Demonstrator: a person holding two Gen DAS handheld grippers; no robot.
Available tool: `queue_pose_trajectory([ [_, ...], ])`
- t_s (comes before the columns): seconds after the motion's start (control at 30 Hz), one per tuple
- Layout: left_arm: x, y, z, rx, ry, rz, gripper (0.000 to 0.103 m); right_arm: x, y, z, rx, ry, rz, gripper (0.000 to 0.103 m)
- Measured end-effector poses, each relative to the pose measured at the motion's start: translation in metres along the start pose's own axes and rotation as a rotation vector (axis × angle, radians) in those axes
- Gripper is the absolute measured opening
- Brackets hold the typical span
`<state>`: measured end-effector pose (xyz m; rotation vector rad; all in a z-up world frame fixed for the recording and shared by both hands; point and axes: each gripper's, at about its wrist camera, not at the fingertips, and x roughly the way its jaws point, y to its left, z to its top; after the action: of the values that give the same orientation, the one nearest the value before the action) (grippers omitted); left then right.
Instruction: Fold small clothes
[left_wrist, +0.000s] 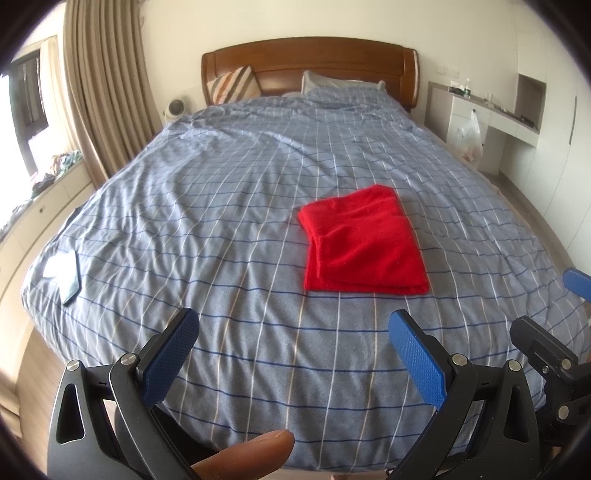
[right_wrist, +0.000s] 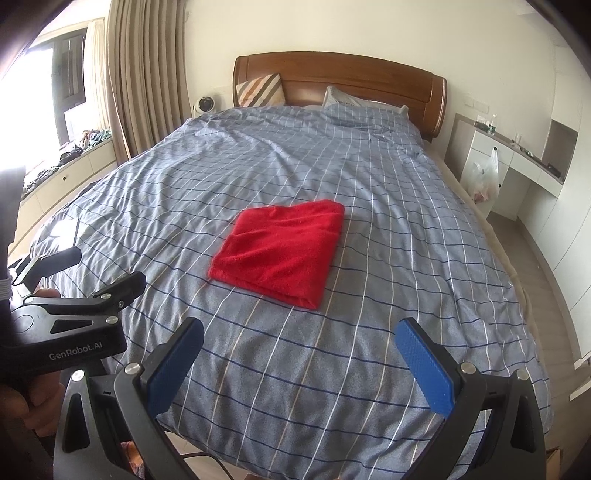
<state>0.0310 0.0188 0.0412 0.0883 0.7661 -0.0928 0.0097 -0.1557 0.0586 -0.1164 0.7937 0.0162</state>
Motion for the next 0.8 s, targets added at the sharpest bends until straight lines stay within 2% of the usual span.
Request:
queue_pose_trajectory([
  [0.8, 0.0013, 0.0019, -0.0013, -0.006, 0.003, 0.001, 0.103, 0.0002, 0.0003, 0.0042, -0.001, -0.007, -0.033, 0.102],
])
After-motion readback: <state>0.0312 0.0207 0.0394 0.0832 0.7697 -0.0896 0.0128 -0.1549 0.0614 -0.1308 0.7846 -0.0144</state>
